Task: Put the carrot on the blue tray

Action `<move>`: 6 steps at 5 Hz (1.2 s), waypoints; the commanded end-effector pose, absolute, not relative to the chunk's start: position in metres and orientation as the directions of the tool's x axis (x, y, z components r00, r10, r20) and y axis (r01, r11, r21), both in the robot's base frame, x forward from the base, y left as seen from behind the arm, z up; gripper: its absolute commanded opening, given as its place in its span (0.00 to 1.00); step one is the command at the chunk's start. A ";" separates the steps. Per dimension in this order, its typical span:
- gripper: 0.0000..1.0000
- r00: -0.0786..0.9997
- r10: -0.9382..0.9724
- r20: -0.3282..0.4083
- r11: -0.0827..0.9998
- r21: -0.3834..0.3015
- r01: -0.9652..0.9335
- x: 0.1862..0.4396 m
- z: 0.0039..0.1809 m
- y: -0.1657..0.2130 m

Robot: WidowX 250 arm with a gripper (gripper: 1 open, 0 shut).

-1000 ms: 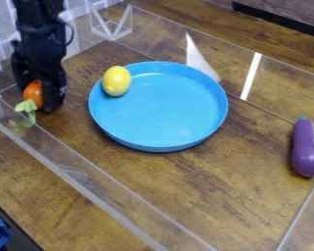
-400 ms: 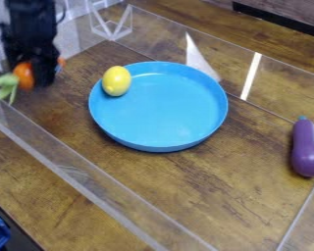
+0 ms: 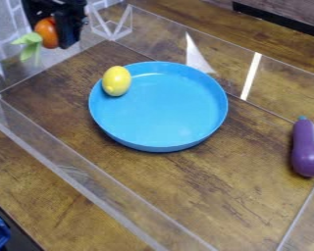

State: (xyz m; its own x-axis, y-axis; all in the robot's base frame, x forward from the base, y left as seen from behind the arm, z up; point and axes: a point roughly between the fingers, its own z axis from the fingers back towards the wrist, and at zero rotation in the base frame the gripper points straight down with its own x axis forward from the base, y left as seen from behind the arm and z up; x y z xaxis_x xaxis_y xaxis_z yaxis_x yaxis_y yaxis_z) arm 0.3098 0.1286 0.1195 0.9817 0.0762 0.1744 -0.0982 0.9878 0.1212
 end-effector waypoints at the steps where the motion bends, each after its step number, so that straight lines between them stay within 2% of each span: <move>1: 0.00 0.963 0.074 0.260 0.986 0.123 -0.109 0.324 0.140 0.120; 2: 0.00 0.959 0.089 0.268 0.988 0.101 -0.120 0.331 0.135 0.110; 4: 0.00 0.958 -0.097 0.271 0.994 0.074 0.079 0.323 0.112 0.096; 6: 0.00 0.952 -0.064 0.300 0.996 0.072 0.045 0.338 0.090 0.070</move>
